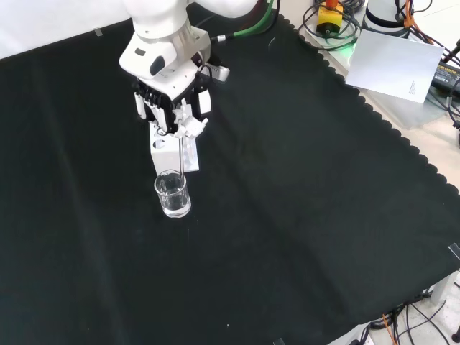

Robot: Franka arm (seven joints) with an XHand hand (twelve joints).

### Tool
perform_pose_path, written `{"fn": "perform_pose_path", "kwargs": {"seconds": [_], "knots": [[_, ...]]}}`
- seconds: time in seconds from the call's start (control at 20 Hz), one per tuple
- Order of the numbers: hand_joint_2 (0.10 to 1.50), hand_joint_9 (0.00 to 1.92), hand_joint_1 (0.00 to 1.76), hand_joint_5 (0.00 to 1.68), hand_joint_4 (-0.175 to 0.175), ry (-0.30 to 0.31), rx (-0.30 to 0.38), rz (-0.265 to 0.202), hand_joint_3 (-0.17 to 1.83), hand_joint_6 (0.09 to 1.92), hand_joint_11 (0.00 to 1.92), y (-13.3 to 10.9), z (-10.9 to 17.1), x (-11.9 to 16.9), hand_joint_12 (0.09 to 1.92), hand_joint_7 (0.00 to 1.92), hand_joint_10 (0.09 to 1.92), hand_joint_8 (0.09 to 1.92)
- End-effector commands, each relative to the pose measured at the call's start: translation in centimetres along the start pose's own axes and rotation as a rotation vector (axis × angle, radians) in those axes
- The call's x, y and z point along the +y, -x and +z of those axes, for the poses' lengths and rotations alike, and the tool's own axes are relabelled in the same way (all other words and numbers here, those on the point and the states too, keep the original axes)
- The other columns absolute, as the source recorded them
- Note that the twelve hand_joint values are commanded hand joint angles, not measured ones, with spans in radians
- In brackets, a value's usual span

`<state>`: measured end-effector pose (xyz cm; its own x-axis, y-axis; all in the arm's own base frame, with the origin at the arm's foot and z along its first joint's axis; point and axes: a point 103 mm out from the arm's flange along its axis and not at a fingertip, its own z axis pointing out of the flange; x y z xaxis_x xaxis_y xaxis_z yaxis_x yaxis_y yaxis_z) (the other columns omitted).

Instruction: Stir in the beaker to the left of the white test tube rack with the glass rod.

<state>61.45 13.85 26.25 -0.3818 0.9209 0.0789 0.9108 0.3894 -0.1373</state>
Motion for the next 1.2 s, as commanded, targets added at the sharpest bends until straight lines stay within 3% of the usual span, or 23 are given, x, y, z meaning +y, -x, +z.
{"fn": "perform_pose_path", "kwargs": {"seconds": [0.05, 0.3, 0.7, 1.2], "knots": [[0.45, 1.83, 1.23, 1.38, -0.175, -0.009, 0.003, -0.001, 0.97, 0.63, 1.25, 0.6, 0.4, 2.2, 0.77, 1.64, 0.67, 0.85], [0.45, 1.83, 1.23, 1.38, -0.175, -0.006, 0.005, 0.033, 0.96, 0.63, 1.25, 3.1, -0.2, 2.2, 0.77, 1.64, 0.67, 0.86], [0.45, 1.83, 1.23, 1.38, -0.175, -0.006, -0.006, 0.098, 0.96, 0.63, 1.25, 5.5, -0.7, -0.7, 0.77, 1.64, 0.67, 0.86], [0.46, 1.83, 1.23, 1.38, -0.175, -0.012, -0.016, 0.044, 0.96, 0.63, 1.25, 1.1, -0.1, -0.6, 0.77, 1.63, 0.67, 0.86]]}}
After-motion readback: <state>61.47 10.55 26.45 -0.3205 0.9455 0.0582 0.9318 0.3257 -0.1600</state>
